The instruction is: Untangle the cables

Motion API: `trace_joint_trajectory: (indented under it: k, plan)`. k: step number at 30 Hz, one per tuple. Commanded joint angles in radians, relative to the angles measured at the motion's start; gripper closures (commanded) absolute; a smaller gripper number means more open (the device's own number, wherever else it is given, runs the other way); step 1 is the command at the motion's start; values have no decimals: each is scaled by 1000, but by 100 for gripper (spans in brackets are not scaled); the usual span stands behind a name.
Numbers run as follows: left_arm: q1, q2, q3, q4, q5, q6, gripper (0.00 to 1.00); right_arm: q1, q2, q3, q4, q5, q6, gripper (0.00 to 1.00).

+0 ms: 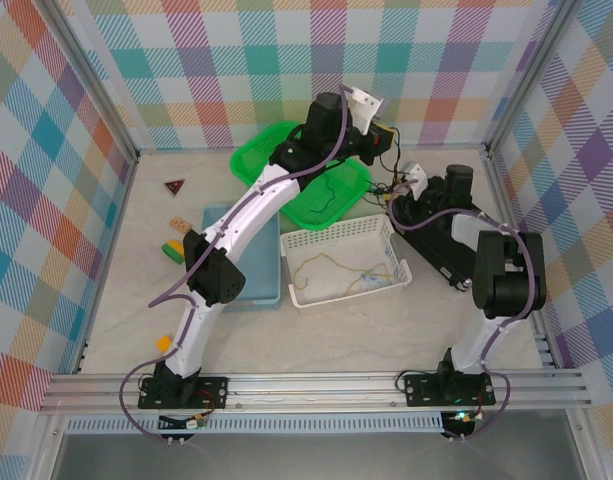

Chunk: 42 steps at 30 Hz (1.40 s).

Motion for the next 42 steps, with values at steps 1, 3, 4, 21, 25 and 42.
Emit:
trace_joint_trajectory:
  k: [1, 3, 4, 21, 25, 42]
  plan:
    - [1, -64, 40, 12, -6, -14, 100, 8, 24, 54, 122, -100, 35, 56]
    - [3, -68, 39, 11, -11, -15, 100, 9, 37, 51, 201, -110, 93, 65]
    - [3, -70, 39, 8, -14, -15, 100, 9, 41, 50, 234, -112, 117, 68]
    - [42, -186, 6, -122, -252, 20, 100, -10, -42, 25, 285, 53, 267, 100]
    - [69, -247, -51, -142, -311, 14, 100, -34, -76, 34, 229, 132, 326, 100]
    - [202, -521, -361, -127, -354, 37, 100, -105, -167, 68, 27, 287, 531, 100]
